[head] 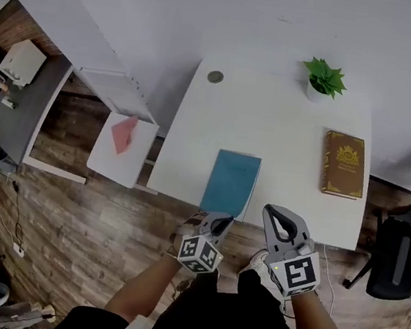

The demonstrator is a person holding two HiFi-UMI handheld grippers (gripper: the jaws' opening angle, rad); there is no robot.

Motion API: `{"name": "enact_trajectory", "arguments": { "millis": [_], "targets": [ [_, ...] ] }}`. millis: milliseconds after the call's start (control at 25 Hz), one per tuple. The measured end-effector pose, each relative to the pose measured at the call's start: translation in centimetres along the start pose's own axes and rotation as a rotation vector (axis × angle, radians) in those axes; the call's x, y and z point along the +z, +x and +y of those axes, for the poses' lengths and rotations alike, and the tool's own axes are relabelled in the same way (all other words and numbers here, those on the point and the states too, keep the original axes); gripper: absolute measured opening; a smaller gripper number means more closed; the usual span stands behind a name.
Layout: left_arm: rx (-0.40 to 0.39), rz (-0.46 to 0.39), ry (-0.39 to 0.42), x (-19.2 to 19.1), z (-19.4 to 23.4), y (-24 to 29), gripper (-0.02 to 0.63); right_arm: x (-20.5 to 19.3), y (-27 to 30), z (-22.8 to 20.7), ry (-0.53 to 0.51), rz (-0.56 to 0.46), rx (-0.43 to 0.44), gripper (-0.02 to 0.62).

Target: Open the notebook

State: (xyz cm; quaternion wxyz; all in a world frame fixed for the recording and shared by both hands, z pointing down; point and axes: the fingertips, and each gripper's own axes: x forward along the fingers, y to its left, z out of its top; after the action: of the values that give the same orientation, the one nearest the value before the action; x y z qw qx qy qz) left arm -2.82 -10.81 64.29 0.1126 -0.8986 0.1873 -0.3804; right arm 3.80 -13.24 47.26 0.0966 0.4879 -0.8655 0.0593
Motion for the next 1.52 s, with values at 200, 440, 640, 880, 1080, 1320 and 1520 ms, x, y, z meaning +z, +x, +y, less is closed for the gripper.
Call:
{"name": "enact_trajectory", "arguments": {
  "millis": [200, 440, 640, 880, 1080, 1320, 1520],
  "targets": [
    [0.062, -0.054, -0.082, 0.6, 1.8, -2.0, 0.003, 0.5, 0.9, 0.9, -0.03, 0.035, 0.03, -0.006],
    [0.158, -0.129, -0.239, 0.4, 4.6, -5.0, 0.003, 1.6, 2.8, 2.8, -0.044, 0.015, 0.076, -0.006],
    [0.246, -0.194, -0.434, -1.2, 7.2, -7.4, 0.003, 2.2, 4.3, 4.3, -0.08, 0.001, 0.122, -0.006],
    [0.348, -0.24, -0.644, -4.5, 10.2, -9.7, 0.003, 2.5, 5.7, 5.6, -0.078, 0.001, 0.142, -0.006],
    [0.416, -0.202, -0.716, -7.9, 12.0, -10.7, 0.003, 2.8, 6.4, 6.2, -0.084, 0.027, 0.146, -0.006],
    [0.484, -0.126, -0.772, -12.7, 13.4, -11.1, 0.004, 3.2, 6.9, 5.7, -0.112, -0.021, 0.125, -0.006],
    [0.519, -0.041, -0.767, -16.1, 13.2, -10.4, 0.005, 3.0, 7.3, 5.1, -0.087, -0.015, 0.098, -0.006]
  ]
}}
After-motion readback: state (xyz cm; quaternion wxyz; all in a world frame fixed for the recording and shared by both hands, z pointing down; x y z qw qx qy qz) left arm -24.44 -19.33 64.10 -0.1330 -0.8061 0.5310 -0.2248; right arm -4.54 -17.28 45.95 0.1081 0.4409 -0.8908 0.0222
